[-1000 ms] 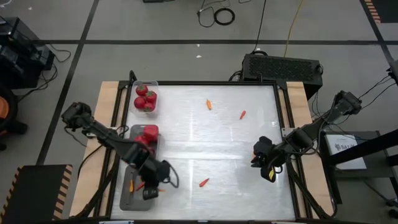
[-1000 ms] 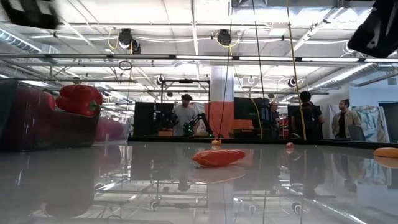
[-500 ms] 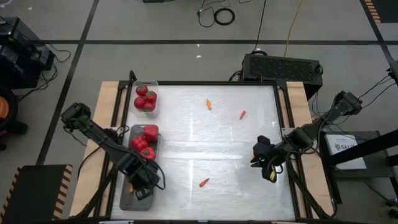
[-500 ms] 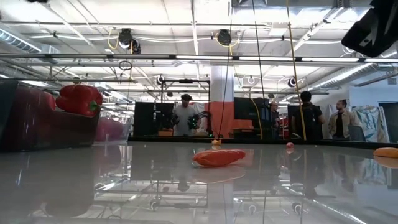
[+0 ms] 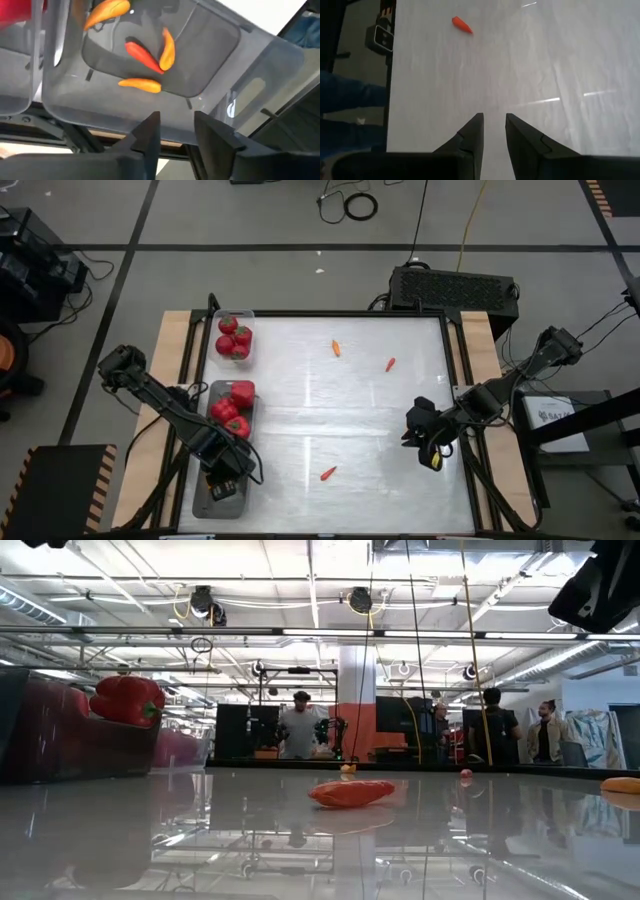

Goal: Sort produce into baskets
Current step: Put the yellow chili pepper into the bottom black bin

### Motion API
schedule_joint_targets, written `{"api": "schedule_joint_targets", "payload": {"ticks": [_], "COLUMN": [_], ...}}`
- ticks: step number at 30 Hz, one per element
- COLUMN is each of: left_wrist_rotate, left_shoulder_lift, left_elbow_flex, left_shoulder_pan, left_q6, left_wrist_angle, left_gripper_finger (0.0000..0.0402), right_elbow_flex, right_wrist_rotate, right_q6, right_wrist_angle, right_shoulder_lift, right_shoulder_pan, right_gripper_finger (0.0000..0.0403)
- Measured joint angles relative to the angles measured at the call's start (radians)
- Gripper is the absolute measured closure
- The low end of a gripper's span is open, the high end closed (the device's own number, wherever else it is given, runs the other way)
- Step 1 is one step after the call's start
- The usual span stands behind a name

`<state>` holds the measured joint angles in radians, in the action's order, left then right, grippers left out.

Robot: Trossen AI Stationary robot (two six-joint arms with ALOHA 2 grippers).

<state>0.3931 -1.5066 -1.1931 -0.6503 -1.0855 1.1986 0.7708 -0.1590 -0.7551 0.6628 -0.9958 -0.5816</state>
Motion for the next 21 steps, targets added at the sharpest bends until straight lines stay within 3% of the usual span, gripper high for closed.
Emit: {"api": "schedule_joint_targets", "payload": {"ticks": [7, 12, 21], "left_wrist_rotate": [-0.001, 0.025, -0.077], "left_shoulder_lift": [0.000, 0.000, 0.000], "left_elbow_flex": [0.000, 0.000, 0.000], "left_shoulder_pan": [0.003, 0.036, 0.239], "left_q6": [0.028, 0.050, 0.108], "left_wrist_angle": [-0.050, -0.214, -0.554], "left_gripper_finger": [0.0235, 0.0233, 0.0233], "right_elbow_flex": [0.000, 0.000, 0.000], "right_wrist_rotate": [-0.025, -0.025, -0.078], "right_q6": [-0.051, -0.094, -0.101], "right_wrist_angle": [-0.001, -0.001, -0.001], "right_shoulder_lift": [0.000, 0.000, 0.000], "right_shoulder_pan": [0.000, 0.000, 0.000], "right_gripper_finger": [0.0330, 0.0330, 0.0330]}}
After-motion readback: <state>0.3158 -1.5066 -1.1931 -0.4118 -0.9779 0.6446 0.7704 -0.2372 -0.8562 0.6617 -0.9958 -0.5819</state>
